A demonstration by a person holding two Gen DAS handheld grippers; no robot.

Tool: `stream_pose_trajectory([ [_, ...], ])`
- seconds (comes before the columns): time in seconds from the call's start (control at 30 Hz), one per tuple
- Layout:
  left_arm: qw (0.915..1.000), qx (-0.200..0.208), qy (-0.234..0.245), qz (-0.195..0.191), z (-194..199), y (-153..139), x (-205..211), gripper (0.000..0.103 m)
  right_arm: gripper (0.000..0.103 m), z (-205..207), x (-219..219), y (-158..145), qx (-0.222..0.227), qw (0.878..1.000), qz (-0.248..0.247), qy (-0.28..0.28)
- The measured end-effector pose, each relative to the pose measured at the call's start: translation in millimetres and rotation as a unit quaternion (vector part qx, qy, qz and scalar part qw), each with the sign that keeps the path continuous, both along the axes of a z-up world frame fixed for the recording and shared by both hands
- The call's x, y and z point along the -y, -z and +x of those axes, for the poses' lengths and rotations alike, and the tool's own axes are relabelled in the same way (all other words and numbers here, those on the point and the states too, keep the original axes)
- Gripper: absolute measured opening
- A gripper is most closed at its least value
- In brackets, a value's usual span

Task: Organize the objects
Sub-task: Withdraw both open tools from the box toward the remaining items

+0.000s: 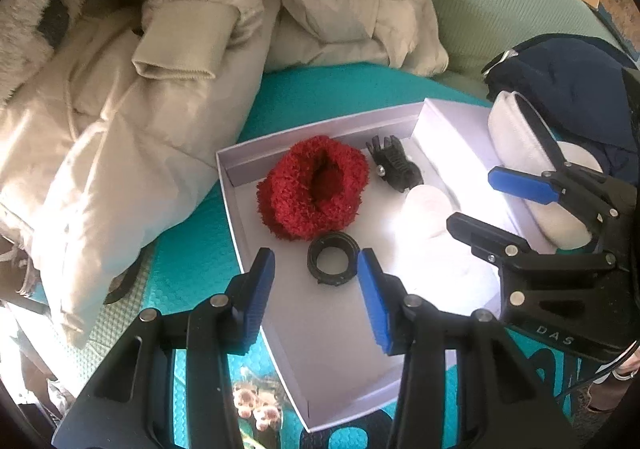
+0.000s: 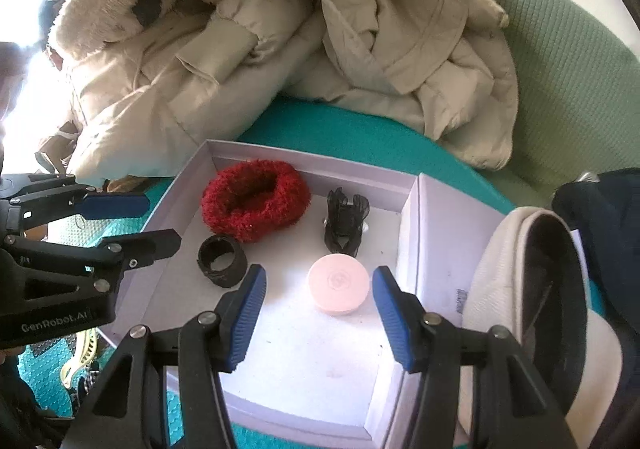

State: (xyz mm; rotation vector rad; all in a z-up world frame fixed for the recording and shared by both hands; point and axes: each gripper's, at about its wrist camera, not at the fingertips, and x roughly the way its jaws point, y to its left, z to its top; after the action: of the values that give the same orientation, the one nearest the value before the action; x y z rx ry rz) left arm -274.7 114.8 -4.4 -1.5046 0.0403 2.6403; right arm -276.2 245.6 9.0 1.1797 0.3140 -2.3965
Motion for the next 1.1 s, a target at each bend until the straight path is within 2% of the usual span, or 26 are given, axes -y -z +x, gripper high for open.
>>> stream_pose_trajectory([
  [0.6, 0.9987, -0.045, -0.020, -0.017, 71, -63, 1, 0.041, 0.056, 63, -7, -50, -0.039, 0.999, -0.017, -0.016],
  [1.1, 0.9977, -0.059, -0.029, -0.013, 140, -77, -1, 0.041, 0.056, 123, -9, -59, -0.054, 0.998, -0.020, -0.032],
])
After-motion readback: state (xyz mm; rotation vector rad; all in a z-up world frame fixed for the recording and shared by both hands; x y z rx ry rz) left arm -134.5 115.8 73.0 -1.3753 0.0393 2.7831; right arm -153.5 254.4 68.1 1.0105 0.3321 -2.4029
